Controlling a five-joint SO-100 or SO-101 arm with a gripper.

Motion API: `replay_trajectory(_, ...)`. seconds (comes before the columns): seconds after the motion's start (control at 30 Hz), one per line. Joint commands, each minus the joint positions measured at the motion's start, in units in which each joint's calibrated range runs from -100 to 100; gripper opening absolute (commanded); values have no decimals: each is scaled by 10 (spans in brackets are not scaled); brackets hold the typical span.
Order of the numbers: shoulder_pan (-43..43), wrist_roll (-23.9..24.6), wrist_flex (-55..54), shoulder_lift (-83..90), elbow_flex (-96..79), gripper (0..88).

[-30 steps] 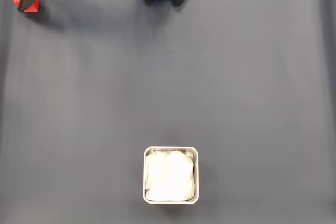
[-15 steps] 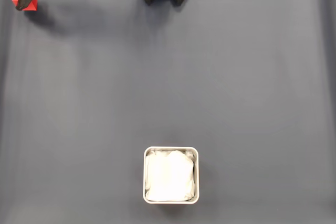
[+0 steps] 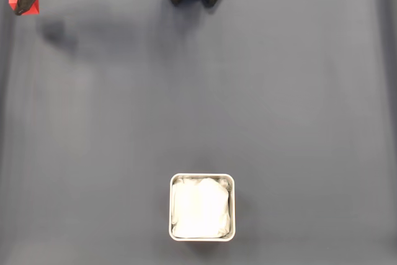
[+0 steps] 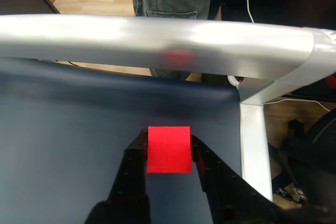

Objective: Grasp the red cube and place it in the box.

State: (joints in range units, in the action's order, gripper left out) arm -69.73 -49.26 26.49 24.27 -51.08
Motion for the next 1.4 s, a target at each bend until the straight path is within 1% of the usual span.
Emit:
replay_trajectory(0.0, 12, -4, 12, 35, 30, 94)
replay_trajectory(0.2, 33, -1, 53, 43, 69, 94)
replay_trajectory(0.5, 82, 0, 71, 48, 105, 94)
replay_trajectory(1.07, 216, 2, 109, 40, 200, 94)
replay_trajectory(1.37, 273, 0, 113, 0, 263, 94)
